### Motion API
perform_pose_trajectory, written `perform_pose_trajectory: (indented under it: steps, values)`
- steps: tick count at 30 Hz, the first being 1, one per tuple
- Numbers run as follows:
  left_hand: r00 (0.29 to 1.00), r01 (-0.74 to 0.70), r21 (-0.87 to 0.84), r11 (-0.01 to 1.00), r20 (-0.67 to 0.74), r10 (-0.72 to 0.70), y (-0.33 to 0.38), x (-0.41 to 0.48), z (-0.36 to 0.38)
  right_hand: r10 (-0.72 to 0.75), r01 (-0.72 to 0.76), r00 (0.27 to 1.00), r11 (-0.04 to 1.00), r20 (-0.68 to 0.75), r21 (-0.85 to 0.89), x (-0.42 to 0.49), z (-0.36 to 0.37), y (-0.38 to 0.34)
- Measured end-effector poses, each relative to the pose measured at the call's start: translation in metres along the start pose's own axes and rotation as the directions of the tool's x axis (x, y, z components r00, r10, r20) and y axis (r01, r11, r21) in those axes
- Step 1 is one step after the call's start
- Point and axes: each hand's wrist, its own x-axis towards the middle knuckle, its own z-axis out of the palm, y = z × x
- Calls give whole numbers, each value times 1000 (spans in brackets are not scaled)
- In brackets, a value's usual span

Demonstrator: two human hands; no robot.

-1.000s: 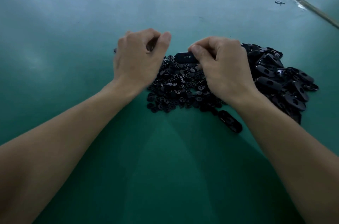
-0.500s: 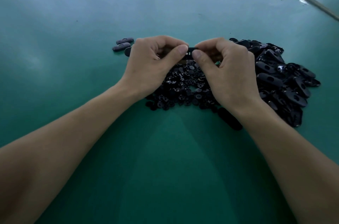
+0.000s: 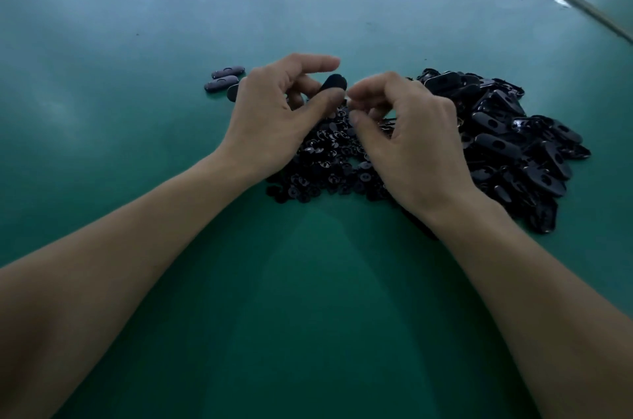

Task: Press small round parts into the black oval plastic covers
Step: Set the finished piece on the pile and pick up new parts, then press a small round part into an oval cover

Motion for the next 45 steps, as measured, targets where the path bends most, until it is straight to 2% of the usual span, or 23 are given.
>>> perform_pose_trajectory:
  steps: [3, 7, 13, 20, 24, 30, 35, 40, 45]
  values:
    - [999, 7, 7, 1000, -51, -7, -1, 0, 0, -12, 33, 993, 984, 117, -176, -1, -1, 3]
    - [993, 37, -25, 999, -112, -40, -3, 2, 0, 14, 49, 973, 962, 229, -267, 0, 0, 3]
    - [982, 27, -47, 999, -188, -36, -3, 3, 1, 34, 34, 966, 966, 257, -255, 2, 2, 2]
    - [978, 46, -45, 998, -202, -54, -4, 3, 0, 17, 53, 964, 965, 266, -255, 2, 4, 3]
    - [971, 81, -82, 993, -220, -97, -6, 4, -1, 13, 42, 971, 974, 240, -222, 3, 4, 2]
    - [978, 72, -140, 988, -187, -98, -6, 2, -3, 22, -13, 988, 998, 150, -61, 2, 1, 0]
    - [986, 74, -193, 978, -134, -101, -3, 1, -2, -9, 10, 1000, 999, 22, -31, 0, 2, 1]
    - [992, 85, -273, 958, -71, -108, -2, 0, 0, 82, -74, 993, 992, -83, 98, 1, 1, 3]
    - [993, 86, -296, 951, -47, -104, 0, -1, -1, 122, -96, 985, 975, -119, 202, 2, 0, 2]
